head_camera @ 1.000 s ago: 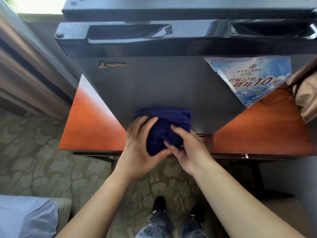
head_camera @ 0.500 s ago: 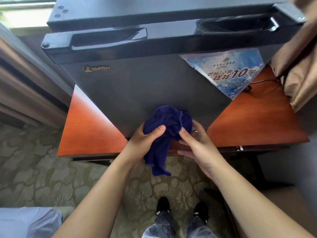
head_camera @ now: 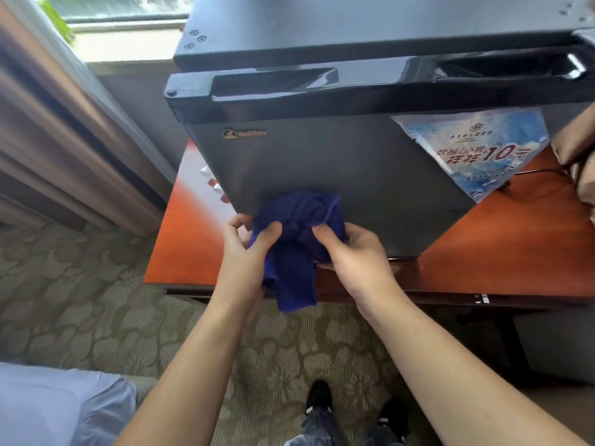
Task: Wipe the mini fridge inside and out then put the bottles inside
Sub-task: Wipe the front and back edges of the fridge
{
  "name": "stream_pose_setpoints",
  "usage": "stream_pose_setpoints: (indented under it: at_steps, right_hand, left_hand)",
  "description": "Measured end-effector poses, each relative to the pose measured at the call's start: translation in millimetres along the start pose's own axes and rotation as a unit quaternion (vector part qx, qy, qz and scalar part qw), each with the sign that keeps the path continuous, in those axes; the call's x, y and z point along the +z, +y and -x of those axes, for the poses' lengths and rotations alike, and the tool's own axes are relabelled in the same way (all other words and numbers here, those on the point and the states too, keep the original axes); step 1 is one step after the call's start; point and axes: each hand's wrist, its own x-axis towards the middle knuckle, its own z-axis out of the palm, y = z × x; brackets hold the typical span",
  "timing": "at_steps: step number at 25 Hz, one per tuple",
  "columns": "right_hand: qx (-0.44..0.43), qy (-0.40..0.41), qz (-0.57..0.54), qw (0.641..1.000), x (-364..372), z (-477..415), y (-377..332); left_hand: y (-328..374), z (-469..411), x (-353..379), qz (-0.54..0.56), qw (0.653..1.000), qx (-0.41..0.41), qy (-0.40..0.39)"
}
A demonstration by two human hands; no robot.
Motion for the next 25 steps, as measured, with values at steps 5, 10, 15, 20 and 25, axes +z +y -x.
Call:
stream_pose_setpoints:
  at_steps: [5, 10, 15, 20, 25]
  right_hand:
    - [-0.114, 0.007, -0.042, 0.992, 32, 14, -56]
    - [-0.222, 0.018, -0.047, 0.974, 41, 18, -101]
    - [-0.146, 0.066, -0.044, 0.986, 44, -4, -50]
    - [-0.037, 0.074, -0.001, 0.997, 35, -34, 25]
    - [0.038, 0.076, 0.061, 0.995, 25, -53, 75]
  left_hand:
    - [37, 16, 0, -0.061, 0.965, 0.254, 0.006]
    - [77, 8, 12, -0.061, 0.925, 0.375, -0.006]
    - [21, -15, 6, -0.061, 0.944, 0.319, 0.050]
    - [-52, -41, -12, -0.066, 0.974, 0.204, 0.075]
    - [-90, -53, -27, -0.123, 0.985, 0.106, 0.053]
